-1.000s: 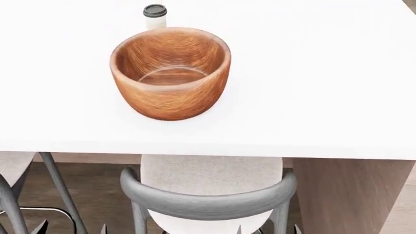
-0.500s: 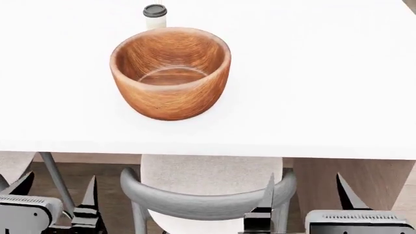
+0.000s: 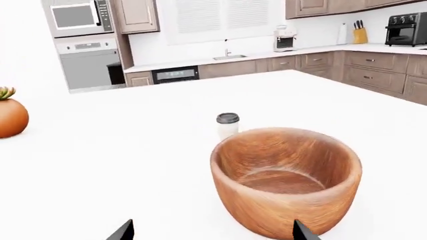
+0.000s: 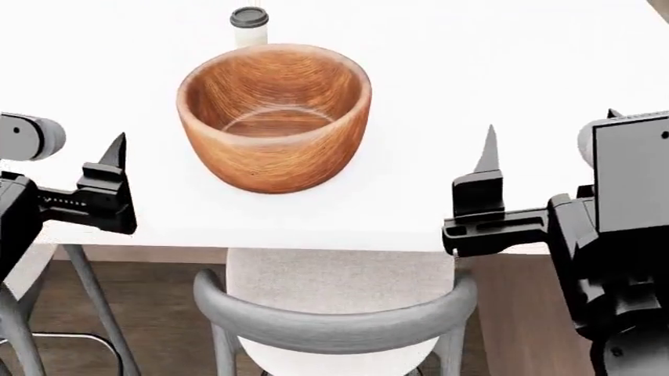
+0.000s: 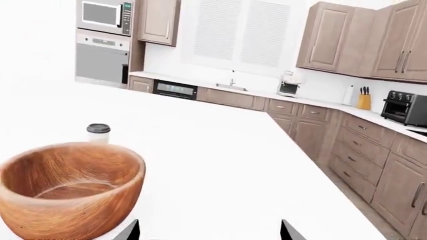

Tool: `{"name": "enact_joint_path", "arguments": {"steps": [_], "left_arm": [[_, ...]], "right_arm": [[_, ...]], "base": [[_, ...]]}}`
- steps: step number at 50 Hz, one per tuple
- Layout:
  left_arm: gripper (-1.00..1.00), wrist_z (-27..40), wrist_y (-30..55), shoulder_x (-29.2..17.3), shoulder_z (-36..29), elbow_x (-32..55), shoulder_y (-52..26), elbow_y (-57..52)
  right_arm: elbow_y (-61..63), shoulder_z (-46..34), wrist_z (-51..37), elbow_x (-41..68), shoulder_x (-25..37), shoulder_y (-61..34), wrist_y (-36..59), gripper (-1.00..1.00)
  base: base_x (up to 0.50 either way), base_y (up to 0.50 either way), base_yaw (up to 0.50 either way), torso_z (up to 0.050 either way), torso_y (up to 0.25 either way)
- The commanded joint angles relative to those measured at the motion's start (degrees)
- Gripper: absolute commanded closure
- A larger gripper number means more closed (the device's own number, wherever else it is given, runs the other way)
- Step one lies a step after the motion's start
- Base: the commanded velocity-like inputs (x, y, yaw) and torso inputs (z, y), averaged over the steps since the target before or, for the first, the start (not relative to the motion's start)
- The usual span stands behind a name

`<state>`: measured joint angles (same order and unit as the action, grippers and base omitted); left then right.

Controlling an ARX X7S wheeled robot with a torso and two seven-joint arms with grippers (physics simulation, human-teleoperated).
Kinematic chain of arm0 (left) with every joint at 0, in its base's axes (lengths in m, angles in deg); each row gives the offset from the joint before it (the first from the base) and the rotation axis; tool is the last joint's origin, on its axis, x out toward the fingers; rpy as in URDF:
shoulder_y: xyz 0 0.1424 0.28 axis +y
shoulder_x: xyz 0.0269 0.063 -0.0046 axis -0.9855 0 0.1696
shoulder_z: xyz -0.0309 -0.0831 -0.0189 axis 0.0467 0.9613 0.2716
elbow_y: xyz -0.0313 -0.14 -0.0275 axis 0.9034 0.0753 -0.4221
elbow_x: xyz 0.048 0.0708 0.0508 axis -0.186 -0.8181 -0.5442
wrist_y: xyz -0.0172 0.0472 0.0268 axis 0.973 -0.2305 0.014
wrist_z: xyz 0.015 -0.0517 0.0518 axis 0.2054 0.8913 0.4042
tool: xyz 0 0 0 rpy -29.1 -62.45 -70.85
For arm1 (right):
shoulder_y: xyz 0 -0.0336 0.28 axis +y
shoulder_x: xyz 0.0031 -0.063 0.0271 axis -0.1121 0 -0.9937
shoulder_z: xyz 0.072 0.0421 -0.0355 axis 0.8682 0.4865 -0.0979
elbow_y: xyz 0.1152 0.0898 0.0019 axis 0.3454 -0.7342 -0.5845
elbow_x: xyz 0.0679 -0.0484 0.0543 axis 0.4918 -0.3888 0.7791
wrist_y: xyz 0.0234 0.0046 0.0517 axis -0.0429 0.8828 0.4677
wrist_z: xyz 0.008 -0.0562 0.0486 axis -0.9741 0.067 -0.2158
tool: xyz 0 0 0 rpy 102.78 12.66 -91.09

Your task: Place the cup inside the bowl on the dining table and move the bowl to any counter.

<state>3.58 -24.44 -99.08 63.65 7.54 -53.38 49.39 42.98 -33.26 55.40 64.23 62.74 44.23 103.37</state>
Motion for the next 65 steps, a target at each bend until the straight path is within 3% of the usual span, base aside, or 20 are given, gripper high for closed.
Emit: {"name": "enact_joint_path", "arguments": {"steps": [1,6,28,65], "left_arm": [[-1.0,-2.11,5.1,-0.9,0.09,1.56,-10.9,7.53],[-1.0,-3.21,4.86,-1.66,-2.99,-0.34,-13.49,8.72],[-1.0,-3.21,4.7,-2.01,-2.59,0.27,-14.56,8.02],[-1.0,-3.08,5.74,-2.71,-2.8,1.99,-13.08,6.58]], "right_arm": [[-2.19,0.54,0.49,4.36,2.62,-8.04,7.85,-1.0],[-2.25,-1.3,0.05,2.94,3.67,-8.52,8.16,-1.0],[-2.91,-1.39,0.53,3.0,3.21,-7.97,6.1,-1.0],[-3.87,0.48,1.25,6.0,2.5,-7.49,5.32,-1.0]], "base": [[0.0,0.0,0.0,0.0,0.0],[0.0,0.0,0.0,0.0,0.0],[0.28,0.4,0.0,0.0,0.0],[0.5,0.0,0.0,0.0,0.001]]}}
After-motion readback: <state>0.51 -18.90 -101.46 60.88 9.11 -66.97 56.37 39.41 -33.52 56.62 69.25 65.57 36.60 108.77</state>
